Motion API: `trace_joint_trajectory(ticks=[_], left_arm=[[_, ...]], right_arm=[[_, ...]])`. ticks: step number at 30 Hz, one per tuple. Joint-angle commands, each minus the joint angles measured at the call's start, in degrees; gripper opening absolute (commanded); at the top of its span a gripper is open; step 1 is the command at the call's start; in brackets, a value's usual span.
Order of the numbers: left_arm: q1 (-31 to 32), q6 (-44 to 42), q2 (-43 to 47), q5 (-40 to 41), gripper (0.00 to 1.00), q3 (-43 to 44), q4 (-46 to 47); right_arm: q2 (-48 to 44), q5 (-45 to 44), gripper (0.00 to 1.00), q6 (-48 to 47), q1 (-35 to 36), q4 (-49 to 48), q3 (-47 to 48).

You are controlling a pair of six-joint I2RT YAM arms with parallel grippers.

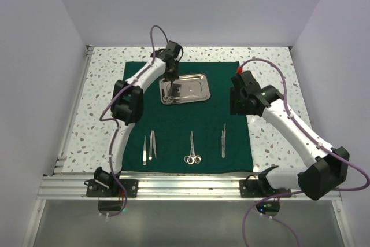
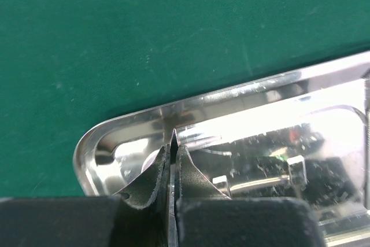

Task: Open and lay out the surgical kit
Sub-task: Pick up the medical item from the container, then place the medical item in the surgical kit.

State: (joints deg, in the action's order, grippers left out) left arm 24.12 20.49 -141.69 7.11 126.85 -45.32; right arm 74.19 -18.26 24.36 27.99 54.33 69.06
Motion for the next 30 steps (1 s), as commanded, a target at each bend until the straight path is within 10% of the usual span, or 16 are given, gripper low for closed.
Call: trace_joint_trajectory(ticks=[1, 10, 22, 30], left_arm=[[-0.4, 1.2, 7.9, -0.5, 0.00, 1.7, -0.9], [-0.4, 3.3, 14.8, 0.3, 0.00, -0.6, -2.6], [10.3, 18.3, 40.3, 5.8, 0.00, -41.3, 5.2], [23.5, 33.2, 47.1, 9.2, 0.00, -53.4, 8.3]], right_arm=[[-1.9, 1.4, 0.56, 0.1, -0.3, -1.6, -0.3], [-3.7, 2.2, 0.56, 0.4, -0.3, -1.5, -1.4], [-4.7, 4.4, 0.57, 1.8, -0.3, -2.5, 1.4], [-9.5, 7.5, 0.56, 4.1, -0.3, -2.4, -2.3]])
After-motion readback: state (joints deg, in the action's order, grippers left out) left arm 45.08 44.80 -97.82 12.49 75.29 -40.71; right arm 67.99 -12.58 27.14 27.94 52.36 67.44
